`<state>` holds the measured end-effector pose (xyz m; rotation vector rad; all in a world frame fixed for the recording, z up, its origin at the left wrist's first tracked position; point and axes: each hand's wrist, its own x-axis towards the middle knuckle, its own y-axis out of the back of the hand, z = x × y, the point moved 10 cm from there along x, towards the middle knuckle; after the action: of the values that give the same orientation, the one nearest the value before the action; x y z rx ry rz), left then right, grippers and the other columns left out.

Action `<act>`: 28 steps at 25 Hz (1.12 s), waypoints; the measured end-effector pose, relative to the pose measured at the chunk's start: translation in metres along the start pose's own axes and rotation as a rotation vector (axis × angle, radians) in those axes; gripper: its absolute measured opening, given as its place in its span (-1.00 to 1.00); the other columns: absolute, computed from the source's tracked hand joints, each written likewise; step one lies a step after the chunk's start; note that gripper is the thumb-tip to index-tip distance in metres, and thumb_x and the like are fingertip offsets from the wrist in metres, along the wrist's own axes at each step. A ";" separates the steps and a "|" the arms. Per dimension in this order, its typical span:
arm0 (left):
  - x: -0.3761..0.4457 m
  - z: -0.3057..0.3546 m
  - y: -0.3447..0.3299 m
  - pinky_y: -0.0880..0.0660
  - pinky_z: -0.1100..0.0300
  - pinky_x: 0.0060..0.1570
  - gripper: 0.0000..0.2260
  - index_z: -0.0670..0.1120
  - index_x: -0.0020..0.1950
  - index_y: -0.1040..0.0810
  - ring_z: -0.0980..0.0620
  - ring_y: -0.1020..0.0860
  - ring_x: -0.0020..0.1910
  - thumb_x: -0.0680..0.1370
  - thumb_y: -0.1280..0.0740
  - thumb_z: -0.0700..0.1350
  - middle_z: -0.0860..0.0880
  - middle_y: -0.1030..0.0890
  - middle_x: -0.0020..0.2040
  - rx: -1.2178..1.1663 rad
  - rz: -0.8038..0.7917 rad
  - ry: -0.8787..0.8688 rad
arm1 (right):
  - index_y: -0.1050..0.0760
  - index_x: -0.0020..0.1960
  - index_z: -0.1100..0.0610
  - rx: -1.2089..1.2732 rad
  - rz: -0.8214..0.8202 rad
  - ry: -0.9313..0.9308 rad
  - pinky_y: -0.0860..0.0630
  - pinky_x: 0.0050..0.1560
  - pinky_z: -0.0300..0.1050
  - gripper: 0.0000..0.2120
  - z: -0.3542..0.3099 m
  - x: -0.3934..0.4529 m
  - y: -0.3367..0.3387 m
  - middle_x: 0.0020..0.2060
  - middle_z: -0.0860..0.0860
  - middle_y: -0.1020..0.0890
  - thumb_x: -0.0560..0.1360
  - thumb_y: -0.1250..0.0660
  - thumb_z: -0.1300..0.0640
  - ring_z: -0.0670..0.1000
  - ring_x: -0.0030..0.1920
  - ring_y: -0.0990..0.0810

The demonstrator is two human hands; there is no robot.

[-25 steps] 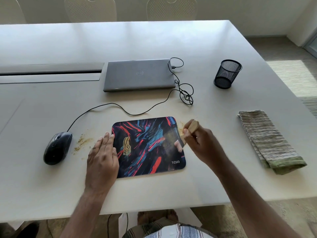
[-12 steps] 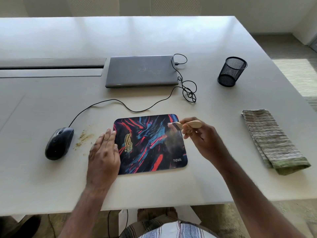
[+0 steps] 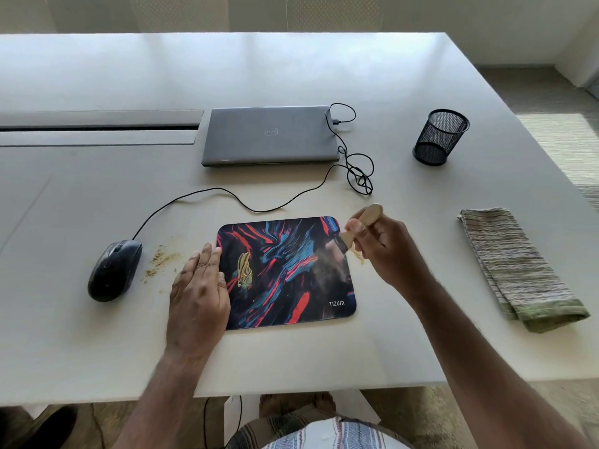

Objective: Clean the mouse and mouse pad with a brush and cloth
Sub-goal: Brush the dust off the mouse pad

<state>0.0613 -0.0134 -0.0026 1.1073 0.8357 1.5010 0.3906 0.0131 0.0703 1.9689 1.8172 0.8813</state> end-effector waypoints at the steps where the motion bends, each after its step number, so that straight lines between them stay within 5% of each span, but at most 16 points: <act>1: 0.000 0.000 -0.001 -0.19 -0.01 0.56 -0.50 -0.10 0.57 -0.39 -0.07 -0.32 0.57 0.64 -0.05 -0.04 -0.07 -0.39 0.57 0.005 -0.001 0.004 | -0.58 0.01 0.08 0.013 0.018 0.020 -0.53 -0.24 -0.25 -0.84 -0.002 0.001 0.003 -0.30 -0.09 -0.64 0.71 -0.27 0.09 -0.09 -0.30 -0.62; 9: 0.001 -0.003 -0.005 -0.17 0.00 0.57 -0.50 -0.07 0.58 -0.37 -0.05 -0.29 0.58 0.64 -0.05 -0.03 -0.05 -0.36 0.59 0.009 -0.017 0.018 | -0.55 -0.03 0.08 0.055 -0.063 0.100 -0.52 -0.17 -0.21 -0.83 -0.005 0.003 -0.008 -0.15 -0.07 -0.65 0.71 -0.24 0.12 -0.07 -0.25 -0.60; 17: 0.001 -0.002 -0.004 -0.17 -0.01 0.57 -0.50 -0.08 0.58 -0.37 -0.05 -0.29 0.58 0.64 -0.05 -0.04 -0.05 -0.36 0.59 0.006 -0.021 0.018 | -0.57 0.00 0.10 0.062 -0.086 0.027 -0.54 -0.19 -0.05 -0.80 0.014 0.010 -0.006 -0.24 -0.15 -0.62 0.73 -0.24 0.09 -0.11 -0.28 -0.57; 21: 0.001 -0.001 -0.003 -0.15 0.02 0.57 -0.50 -0.07 0.59 -0.37 -0.04 -0.29 0.58 0.64 -0.06 -0.04 -0.04 -0.35 0.59 0.005 -0.019 0.020 | -0.61 0.06 0.12 0.079 -0.081 -0.002 -0.45 -0.26 -0.31 -0.82 0.019 0.012 -0.002 -0.28 -0.19 -0.64 0.73 -0.25 0.11 -0.13 -0.29 -0.59; 28: 0.001 -0.001 -0.003 -0.17 -0.01 0.57 -0.50 -0.09 0.58 -0.38 -0.06 -0.30 0.58 0.64 -0.06 -0.05 -0.06 -0.37 0.59 0.004 -0.012 0.017 | -0.59 -0.01 0.06 0.018 -0.175 0.016 -0.47 -0.27 -0.21 -0.80 0.016 0.014 -0.006 -0.29 -0.10 -0.62 0.73 -0.25 0.07 -0.12 -0.32 -0.57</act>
<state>0.0612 -0.0117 -0.0055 1.0915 0.8562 1.5016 0.3954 0.0303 0.0577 1.7848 1.9770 0.8305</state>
